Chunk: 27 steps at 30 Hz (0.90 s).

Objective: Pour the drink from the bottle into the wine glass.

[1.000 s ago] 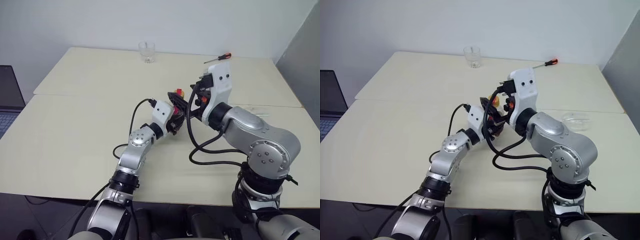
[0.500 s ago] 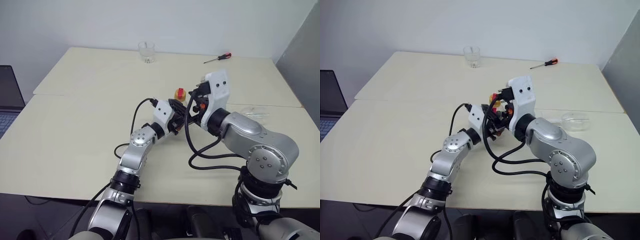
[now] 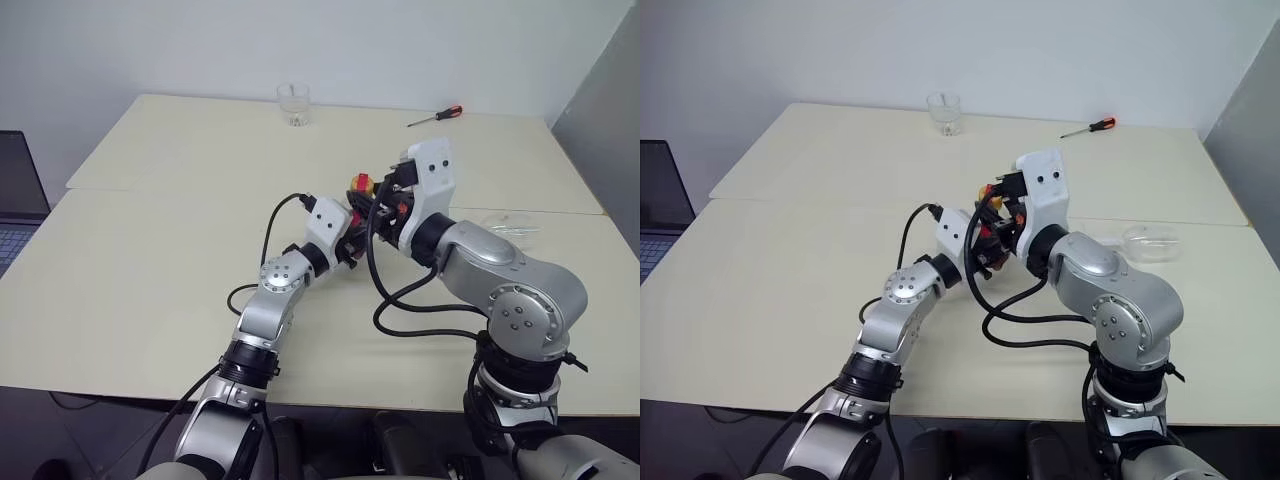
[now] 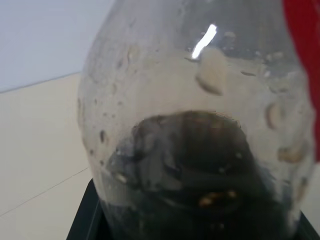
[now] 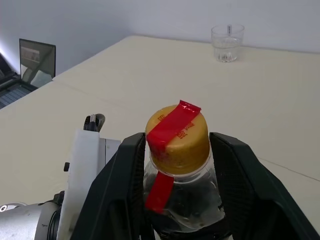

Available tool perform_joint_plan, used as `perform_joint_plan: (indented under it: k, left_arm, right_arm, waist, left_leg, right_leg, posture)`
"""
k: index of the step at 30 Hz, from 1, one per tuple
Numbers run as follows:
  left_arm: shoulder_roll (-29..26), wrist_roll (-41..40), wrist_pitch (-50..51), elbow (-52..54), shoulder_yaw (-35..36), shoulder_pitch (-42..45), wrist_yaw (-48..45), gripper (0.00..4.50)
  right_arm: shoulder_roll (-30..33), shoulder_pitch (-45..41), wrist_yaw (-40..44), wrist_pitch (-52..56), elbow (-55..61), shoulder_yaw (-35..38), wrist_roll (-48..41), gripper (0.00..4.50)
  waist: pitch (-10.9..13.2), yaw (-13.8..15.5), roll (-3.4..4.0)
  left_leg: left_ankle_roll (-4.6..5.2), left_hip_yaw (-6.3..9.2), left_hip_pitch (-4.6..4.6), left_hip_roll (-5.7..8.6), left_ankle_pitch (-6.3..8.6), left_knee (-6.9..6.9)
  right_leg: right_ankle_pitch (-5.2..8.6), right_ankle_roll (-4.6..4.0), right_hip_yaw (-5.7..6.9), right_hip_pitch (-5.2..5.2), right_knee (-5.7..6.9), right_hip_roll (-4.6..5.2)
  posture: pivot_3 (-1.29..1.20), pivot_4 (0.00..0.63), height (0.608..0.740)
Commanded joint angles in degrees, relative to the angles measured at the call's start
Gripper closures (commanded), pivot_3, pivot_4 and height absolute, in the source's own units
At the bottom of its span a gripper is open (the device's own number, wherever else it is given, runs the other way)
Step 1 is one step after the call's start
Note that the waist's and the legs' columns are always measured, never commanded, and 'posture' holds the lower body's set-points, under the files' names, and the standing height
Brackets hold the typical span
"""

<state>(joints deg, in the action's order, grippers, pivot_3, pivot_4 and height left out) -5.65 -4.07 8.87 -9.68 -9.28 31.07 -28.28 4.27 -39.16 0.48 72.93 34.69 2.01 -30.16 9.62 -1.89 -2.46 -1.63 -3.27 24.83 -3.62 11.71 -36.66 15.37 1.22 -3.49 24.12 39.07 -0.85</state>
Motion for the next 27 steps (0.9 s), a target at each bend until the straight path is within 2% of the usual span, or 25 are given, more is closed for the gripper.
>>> perform_joint_plan:
  k: [1,11,14,15,19,22,25,27]
  left_arm:
    - [0.2,-0.4,-0.4,3.3,-0.4,0.9,-0.2,2.68]
    - [0.0,-0.4,-0.3,3.2,-0.1,1.2,-0.2,2.68]
    - [0.0,-0.4,-0.3,3.3,-0.1,1.2,-0.1,2.68]
    - [0.0,-0.4,-0.3,3.3,-0.1,1.2,-0.1,2.68]
    - [0.0,-0.7,-0.1,3.4,-0.1,1.2,-0.3,2.96]
    - [0.1,-1.1,0.3,3.6,-0.2,1.3,-0.8,3.11]
    - [-0.3,-2.1,1.3,4.7,-0.5,1.3,-2.6,3.20]
    - [-0.6,-2.6,2.0,5.6,-0.6,1.1,-3.6,3.22]
  right_arm:
    - [0.4,-1.8,0.4,-1.8,1.1,0.5,0.4,2.34]
    - [0.7,-2.3,1.2,-2.8,-0.2,0.1,1.0,2.34]
    - [0.7,-2.1,1.2,-2.8,-0.4,0.0,1.2,2.88]
    - [0.7,-2.0,1.2,-2.8,-0.4,0.0,1.3,3.19]
    - [2.3,-1.6,3.2,-4.0,-0.9,-0.3,1.4,3.26]
    - [7.5,-1.0,10.3,-7.9,-2.7,-1.4,0.8,3.26]
    - [16.3,-3.8,25.3,-16.9,-10.0,-2.3,-0.1,3.26]
    - [19.9,-6.5,34.4,-21.9,-15.7,-2.7,-1.5,3.26]
  waist:
    - [0.0,0.0,0.00]
    - [0.0,0.0,0.00]
    - [0.0,0.0,0.00]
    - [0.0,0.0,0.00]
    - [0.0,0.0,0.00]
    - [0.0,0.0,0.00]
    - [0.0,0.0,0.01]
    - [0.0,0.0,0.02]
  left_leg:
    - [0.00,0.00,0.00,0.00,0.00,0.00]
    - [0.00,0.00,0.00,0.00,0.00,0.00]
    - [0.00,0.00,0.00,0.00,0.00,0.01]
    - [0.00,0.00,0.00,-0.01,0.00,0.01]
    - [0.00,0.00,0.00,0.00,0.00,0.01]
    - [0.00,-0.01,0.00,0.02,0.00,0.00]
    - [0.01,-0.03,0.00,0.04,0.01,-0.01]
    - [0.02,-0.06,0.00,0.05,0.01,-0.02]
  right_leg:
    - [0.00,0.00,0.00,0.00,0.00,0.00]
    - [0.00,-0.01,-0.01,0.01,0.00,0.00]
    - [0.00,0.00,0.00,0.00,0.00,0.00]
    - [0.00,0.00,-0.01,0.00,-0.01,0.00]
    - [0.00,0.00,0.00,0.00,-0.01,0.00]
    - [0.00,0.00,0.01,-0.01,-0.02,0.01]
    - [0.01,0.02,0.06,-0.02,-0.06,0.01]
    - [0.01,0.06,0.05,-0.02,-0.07,0.01]
  posture:
    - [0.00,0.150,0.740]
    - [0.00,0.150,0.740]
    - [0.00,0.150,0.740]
    - [0.00,0.150,0.740]
    - [0.00,0.150,0.740]
    - [0.00,0.150,0.740]
    - [0.00,0.150,0.740]
    - [0.00,0.150,0.740]
